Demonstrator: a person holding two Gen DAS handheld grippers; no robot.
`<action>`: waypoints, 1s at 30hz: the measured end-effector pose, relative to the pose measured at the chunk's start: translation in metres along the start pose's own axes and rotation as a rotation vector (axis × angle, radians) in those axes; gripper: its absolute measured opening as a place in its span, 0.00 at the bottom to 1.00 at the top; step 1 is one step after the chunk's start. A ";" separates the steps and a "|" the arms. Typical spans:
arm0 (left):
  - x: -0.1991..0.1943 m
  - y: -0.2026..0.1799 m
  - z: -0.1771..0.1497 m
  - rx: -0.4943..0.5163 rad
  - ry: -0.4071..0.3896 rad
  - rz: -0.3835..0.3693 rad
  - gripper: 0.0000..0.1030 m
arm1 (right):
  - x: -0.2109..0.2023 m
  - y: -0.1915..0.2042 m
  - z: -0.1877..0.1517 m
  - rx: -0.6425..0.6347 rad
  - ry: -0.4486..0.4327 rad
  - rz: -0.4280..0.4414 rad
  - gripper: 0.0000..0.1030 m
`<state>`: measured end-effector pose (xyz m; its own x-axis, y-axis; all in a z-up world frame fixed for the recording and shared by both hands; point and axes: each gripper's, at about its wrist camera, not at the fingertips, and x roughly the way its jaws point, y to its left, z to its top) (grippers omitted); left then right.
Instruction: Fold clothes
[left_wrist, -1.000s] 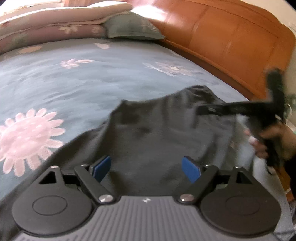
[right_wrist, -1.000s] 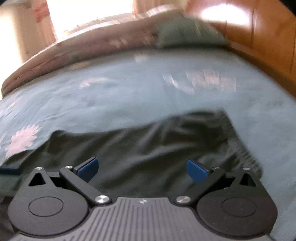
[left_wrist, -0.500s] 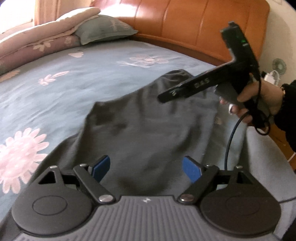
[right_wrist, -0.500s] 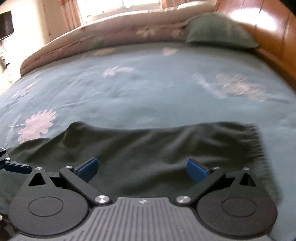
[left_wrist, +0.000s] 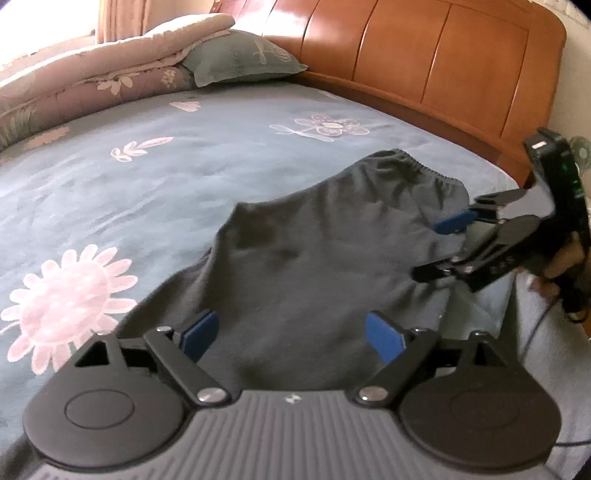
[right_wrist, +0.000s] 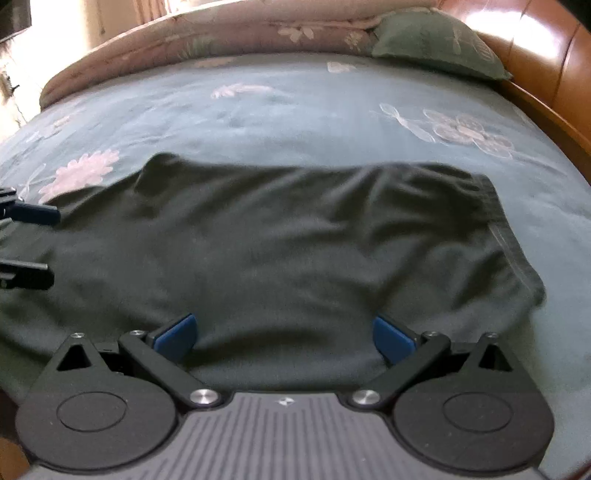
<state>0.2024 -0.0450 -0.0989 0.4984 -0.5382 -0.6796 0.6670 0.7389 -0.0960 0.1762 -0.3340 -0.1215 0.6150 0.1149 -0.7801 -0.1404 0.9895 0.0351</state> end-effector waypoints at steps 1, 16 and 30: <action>-0.001 0.002 0.000 -0.004 0.000 -0.001 0.86 | -0.003 0.003 0.001 -0.004 0.000 -0.014 1.00; -0.004 0.071 -0.004 -0.338 -0.032 -0.018 0.86 | 0.007 0.046 0.000 -0.047 -0.042 -0.015 1.00; -0.057 0.128 -0.002 -0.446 -0.133 0.096 0.89 | 0.058 0.165 0.114 -0.323 -0.114 0.019 1.00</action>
<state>0.2583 0.0813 -0.0738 0.6324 -0.4850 -0.6041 0.3260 0.8740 -0.3604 0.2770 -0.1542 -0.0900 0.6898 0.1603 -0.7061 -0.3799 0.9103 -0.1646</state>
